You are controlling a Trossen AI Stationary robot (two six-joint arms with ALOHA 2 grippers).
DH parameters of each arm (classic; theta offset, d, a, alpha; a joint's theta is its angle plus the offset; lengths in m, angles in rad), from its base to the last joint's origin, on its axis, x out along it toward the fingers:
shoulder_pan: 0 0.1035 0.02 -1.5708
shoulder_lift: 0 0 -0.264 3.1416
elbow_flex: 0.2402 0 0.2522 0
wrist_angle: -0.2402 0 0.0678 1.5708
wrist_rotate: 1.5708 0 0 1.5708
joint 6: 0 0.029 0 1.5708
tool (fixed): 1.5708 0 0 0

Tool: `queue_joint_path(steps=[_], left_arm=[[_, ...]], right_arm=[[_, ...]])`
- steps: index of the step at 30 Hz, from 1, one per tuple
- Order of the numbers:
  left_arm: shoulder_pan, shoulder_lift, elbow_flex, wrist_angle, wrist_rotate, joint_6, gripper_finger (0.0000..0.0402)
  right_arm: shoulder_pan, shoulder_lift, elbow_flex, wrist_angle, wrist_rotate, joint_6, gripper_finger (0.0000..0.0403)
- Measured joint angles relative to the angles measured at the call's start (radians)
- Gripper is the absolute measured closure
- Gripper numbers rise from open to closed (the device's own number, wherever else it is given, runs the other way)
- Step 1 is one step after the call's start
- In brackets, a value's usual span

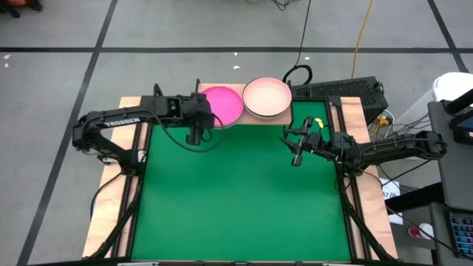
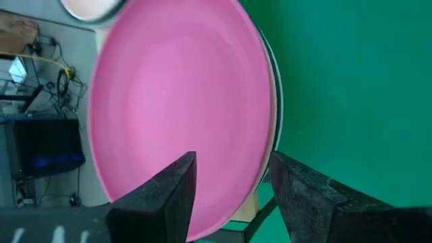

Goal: Place and stack plates onto a shelf
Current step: Stack the pink plate on the left beige plate, then return to Home Position

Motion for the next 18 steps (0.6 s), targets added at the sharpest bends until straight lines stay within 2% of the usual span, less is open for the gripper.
queue_joint_path(steps=[12,18], left_arm=[[-0.102,-0.110,0.001,-0.005,0.027,0.026,0.0208],[-0.160,-0.166,0.001,0.007,0.026,0.161,0.0229]], right_arm=[[0.000,0.000,0.000,0.000,0.000,0.000,0.0271],[0.000,0.000,0.000,0.000,0.000,0.000,0.0271]])
